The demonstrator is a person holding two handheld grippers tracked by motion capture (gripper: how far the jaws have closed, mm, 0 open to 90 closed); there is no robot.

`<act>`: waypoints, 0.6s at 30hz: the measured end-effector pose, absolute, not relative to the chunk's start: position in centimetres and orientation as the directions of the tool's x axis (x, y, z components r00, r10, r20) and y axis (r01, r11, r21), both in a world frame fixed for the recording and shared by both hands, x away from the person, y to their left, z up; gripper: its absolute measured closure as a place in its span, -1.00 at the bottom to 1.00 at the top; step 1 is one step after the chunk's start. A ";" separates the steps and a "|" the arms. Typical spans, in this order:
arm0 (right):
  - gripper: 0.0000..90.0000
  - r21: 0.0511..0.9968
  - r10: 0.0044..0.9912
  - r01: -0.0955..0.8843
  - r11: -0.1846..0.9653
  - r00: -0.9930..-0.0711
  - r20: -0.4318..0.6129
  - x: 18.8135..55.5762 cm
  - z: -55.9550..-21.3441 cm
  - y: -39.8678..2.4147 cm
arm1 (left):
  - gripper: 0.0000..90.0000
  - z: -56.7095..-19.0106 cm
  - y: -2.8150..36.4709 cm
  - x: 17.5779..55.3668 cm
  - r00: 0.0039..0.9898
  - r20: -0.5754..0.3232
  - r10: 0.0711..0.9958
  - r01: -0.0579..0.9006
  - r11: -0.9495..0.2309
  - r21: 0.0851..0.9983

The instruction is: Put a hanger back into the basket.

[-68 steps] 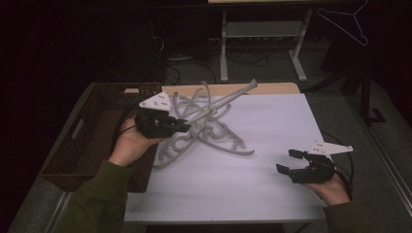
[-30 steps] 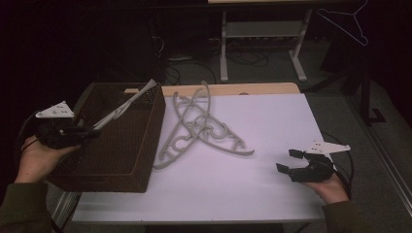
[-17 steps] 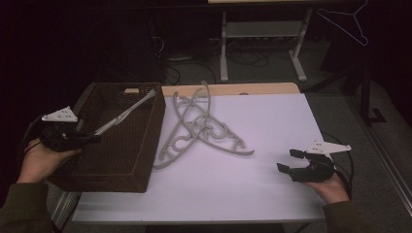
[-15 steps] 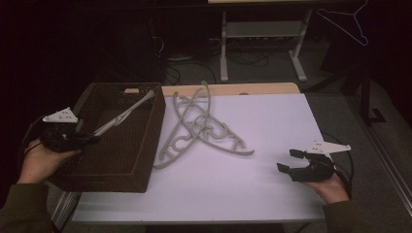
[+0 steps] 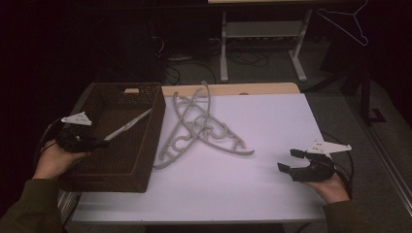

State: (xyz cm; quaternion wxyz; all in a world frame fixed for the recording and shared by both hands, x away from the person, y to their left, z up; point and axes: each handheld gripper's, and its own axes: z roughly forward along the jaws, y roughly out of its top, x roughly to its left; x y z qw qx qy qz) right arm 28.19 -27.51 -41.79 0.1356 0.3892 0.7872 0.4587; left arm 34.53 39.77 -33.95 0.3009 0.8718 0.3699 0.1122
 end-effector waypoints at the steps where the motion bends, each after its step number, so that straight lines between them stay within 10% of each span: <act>1: -0.52 0.828 0.737 0.488 0.276 -0.660 0.143 28.2 -41.8 -27.5 | 0.82 -34.2 39.8 34.6 0.701 -0.038 0.713 0.581 -0.539 0.610; 18: -0.52 0.831 0.734 0.481 0.280 -0.665 0.138 28.1 -41.6 -27.3 | -0.22 -32.8 40.2 34.0 0.646 -0.120 0.754 0.578 -0.380 0.722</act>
